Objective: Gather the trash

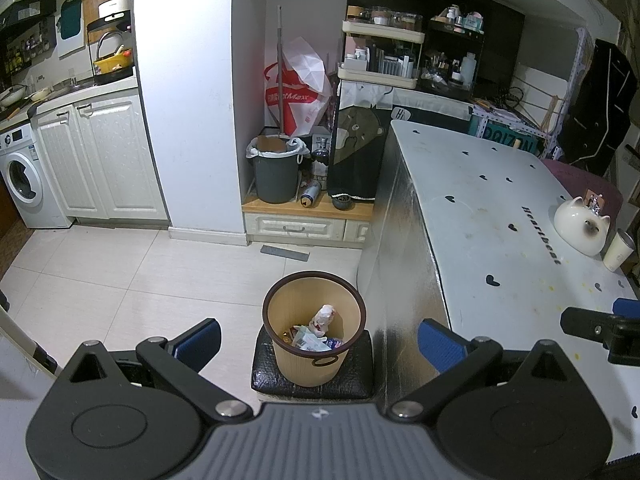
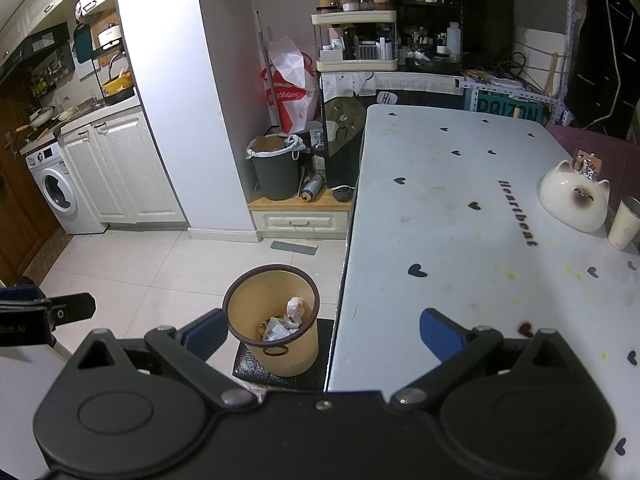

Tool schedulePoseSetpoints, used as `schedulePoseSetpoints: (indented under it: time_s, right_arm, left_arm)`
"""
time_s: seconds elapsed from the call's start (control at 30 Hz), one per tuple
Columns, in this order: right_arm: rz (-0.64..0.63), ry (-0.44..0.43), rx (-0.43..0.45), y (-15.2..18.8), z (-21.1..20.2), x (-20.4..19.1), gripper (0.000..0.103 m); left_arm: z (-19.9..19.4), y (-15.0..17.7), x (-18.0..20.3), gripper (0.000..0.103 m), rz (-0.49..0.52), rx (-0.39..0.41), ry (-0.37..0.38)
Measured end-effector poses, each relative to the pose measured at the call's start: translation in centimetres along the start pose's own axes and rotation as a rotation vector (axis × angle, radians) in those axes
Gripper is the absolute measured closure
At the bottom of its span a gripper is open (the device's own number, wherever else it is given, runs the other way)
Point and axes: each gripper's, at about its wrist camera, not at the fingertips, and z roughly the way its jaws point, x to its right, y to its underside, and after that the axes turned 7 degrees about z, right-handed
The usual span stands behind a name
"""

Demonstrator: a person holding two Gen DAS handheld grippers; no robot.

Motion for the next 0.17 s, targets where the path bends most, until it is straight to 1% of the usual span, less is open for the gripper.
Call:
schedulePoseSetpoints:
  time_s: [0.17]
  right_arm:
    - [0.0,0.0,0.0,-0.03,0.05,0.04,0.0]
  left_arm:
    - [0.22,0.0,0.11,0.0,0.002,-0.002,-0.003]
